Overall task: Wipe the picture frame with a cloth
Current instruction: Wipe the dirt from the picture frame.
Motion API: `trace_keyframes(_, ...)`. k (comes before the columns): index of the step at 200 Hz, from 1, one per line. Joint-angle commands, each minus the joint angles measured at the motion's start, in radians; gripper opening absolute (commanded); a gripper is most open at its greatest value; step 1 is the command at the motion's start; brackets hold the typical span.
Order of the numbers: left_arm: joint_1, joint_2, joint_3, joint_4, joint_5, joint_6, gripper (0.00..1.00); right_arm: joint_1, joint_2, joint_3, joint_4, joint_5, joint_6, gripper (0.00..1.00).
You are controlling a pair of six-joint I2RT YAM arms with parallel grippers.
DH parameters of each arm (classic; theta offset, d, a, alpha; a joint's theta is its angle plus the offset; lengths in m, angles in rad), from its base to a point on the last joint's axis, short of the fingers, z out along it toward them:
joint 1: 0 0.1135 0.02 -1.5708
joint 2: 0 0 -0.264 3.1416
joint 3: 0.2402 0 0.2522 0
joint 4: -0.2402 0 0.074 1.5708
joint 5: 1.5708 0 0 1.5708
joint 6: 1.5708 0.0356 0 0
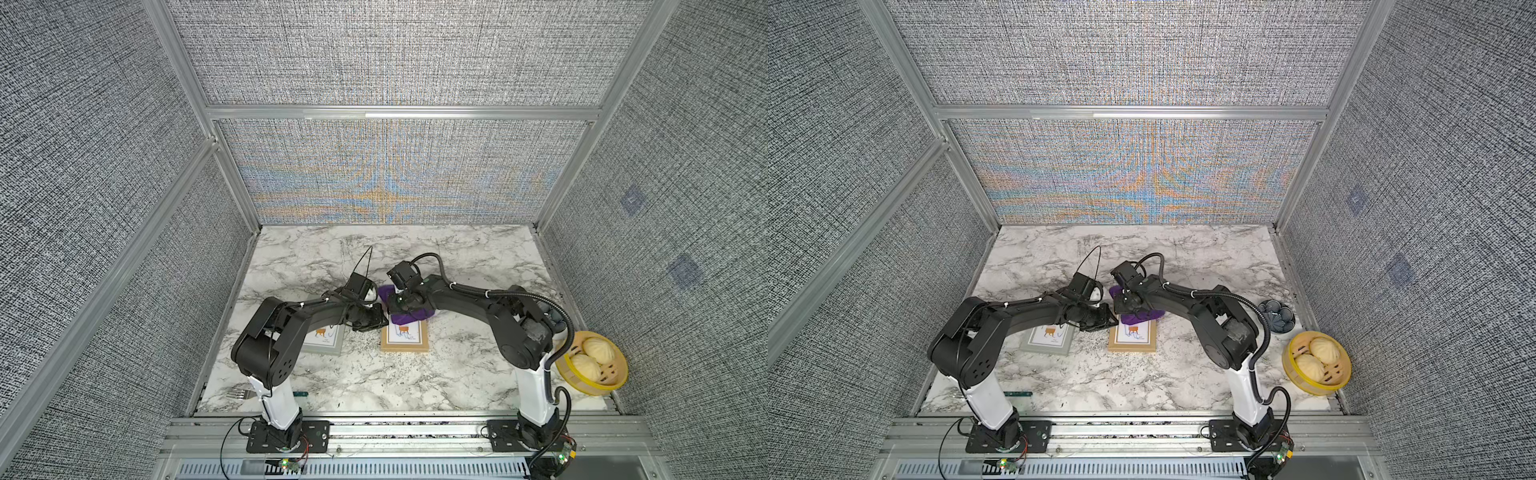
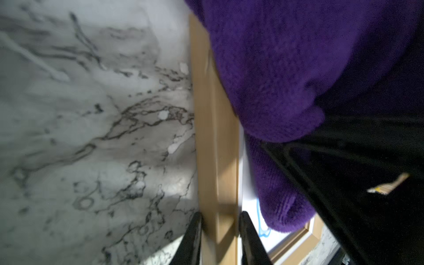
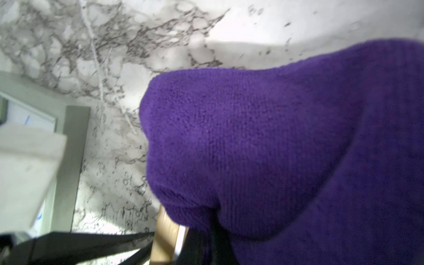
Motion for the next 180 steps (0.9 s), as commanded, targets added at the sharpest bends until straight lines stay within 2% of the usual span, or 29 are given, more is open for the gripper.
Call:
trace_keyframes(1, -0.002, 0.029, -0.033, -0.309, -0.160, 0.002, 0.16, -0.018, 0.000, -0.021, -0.134, 0.169, 0.068, 0.00)
trace_keyframes(18, -0.003, 0.023, -0.042, -0.306, -0.170, -0.016, 0.15, -0.028, -0.030, -0.088, -0.168, 0.237, 0.074, 0.00)
trace_keyframes(37, -0.001, 0.019, -0.047, -0.302, -0.174, -0.030, 0.15, -0.033, -0.068, -0.137, -0.171, 0.238, 0.050, 0.00)
trace_keyframes(70, -0.001, 0.022, -0.036, -0.303, -0.177, -0.022, 0.14, -0.005, -0.098, -0.138, -0.081, 0.110, -0.007, 0.00)
trace_keyframes(87, 0.000, 0.025, -0.029, -0.304, -0.169, -0.016, 0.14, 0.015, -0.059, -0.080, -0.040, 0.003, -0.033, 0.00)
trace_keyframes(104, -0.002, 0.024, -0.027, -0.304, -0.165, -0.011, 0.14, 0.019, -0.024, -0.043, -0.007, -0.050, -0.018, 0.00)
trace_keyframes(139, -0.001, 0.024, -0.027, -0.301, -0.163, -0.008, 0.14, 0.006, 0.007, -0.006, -0.046, 0.032, -0.008, 0.00)
trace_keyframes(167, -0.002, 0.023, -0.032, -0.298, -0.160, -0.017, 0.14, -0.033, -0.025, -0.085, -0.125, 0.183, 0.024, 0.00)
trace_keyframes(180, -0.001, 0.027, -0.031, -0.302, -0.162, -0.024, 0.14, -0.061, -0.061, -0.149, -0.128, 0.213, 0.027, 0.00)
